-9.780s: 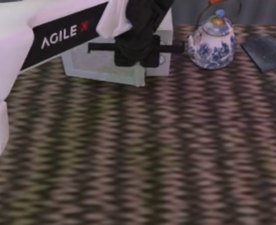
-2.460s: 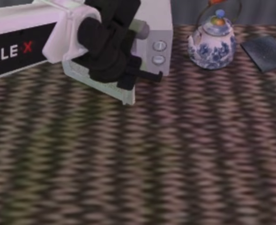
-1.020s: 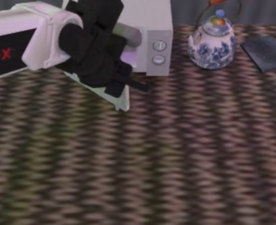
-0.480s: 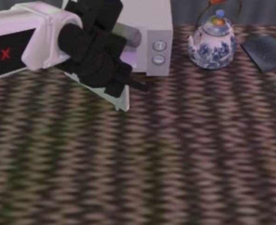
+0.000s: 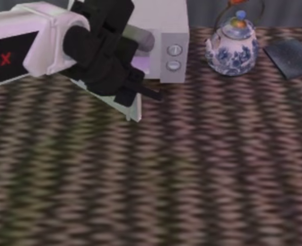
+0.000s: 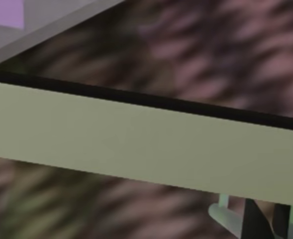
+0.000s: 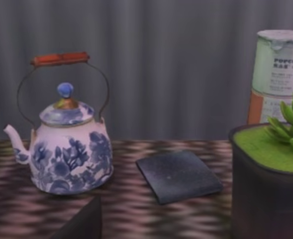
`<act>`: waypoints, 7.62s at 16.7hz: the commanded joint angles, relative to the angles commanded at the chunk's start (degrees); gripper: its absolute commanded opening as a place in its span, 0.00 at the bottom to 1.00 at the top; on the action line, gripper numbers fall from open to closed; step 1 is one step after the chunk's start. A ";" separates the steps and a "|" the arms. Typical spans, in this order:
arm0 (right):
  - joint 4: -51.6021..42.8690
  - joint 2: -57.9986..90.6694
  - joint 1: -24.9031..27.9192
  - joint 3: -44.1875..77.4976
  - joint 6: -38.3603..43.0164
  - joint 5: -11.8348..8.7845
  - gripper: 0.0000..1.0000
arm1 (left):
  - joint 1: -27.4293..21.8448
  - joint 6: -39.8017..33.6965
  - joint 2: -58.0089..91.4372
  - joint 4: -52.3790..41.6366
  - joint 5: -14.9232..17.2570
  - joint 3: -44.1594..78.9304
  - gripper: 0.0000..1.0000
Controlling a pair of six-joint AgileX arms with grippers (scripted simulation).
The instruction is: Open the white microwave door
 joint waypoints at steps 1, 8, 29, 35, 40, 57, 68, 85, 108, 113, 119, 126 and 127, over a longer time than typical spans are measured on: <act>0.00 0.00 0.00 0.00 0.00 0.00 1.00 | 0.00 0.00 0.00 0.00 0.00 0.00 0.00; 0.00 0.00 0.00 0.00 0.00 0.00 1.00 | 1.20 3.88 -1.69 0.15 2.50 -2.45 0.00; 0.00 0.00 0.00 0.00 0.00 0.00 1.00 | 2.92 8.55 -3.97 0.50 4.99 -4.76 0.00; 0.00 0.00 0.00 0.00 0.00 0.00 1.00 | 2.92 8.55 -3.97 0.50 4.99 -4.76 0.00; 0.00 0.00 0.00 0.00 0.00 0.00 1.00 | 3.10 9.26 -4.19 0.52 5.83 -5.13 0.00; 0.00 0.00 0.00 0.00 0.00 0.00 1.00 | 6.64 18.16 -7.15 -0.41 10.41 -8.23 0.00; 0.00 0.00 0.00 0.00 0.00 0.00 1.00 | 6.64 18.16 -7.15 -0.41 10.41 -8.23 0.00; 0.00 0.00 0.00 0.00 0.00 0.00 1.00 | 11.16 29.06 -9.18 -2.93 16.04 -10.15 0.00; 0.00 0.00 0.00 0.00 0.00 0.00 1.00 | 11.16 29.06 -9.18 -2.93 16.04 -10.15 0.00; 0.00 0.00 0.00 0.00 0.00 0.00 1.00 | 11.77 30.75 -9.09 -3.44 17.02 -9.98 0.00; 0.00 0.00 0.00 0.00 0.00 0.00 1.00 | 15.11 38.89 -8.89 -6.78 20.20 -10.51 0.00; 0.00 0.00 0.00 0.00 0.00 0.00 1.00 | 16.33 41.47 -9.68 -7.23 21.48 -10.24 0.00; 0.00 0.00 0.00 0.00 0.00 0.00 1.00 | 16.33 41.47 -9.68 -7.23 21.48 -10.24 0.00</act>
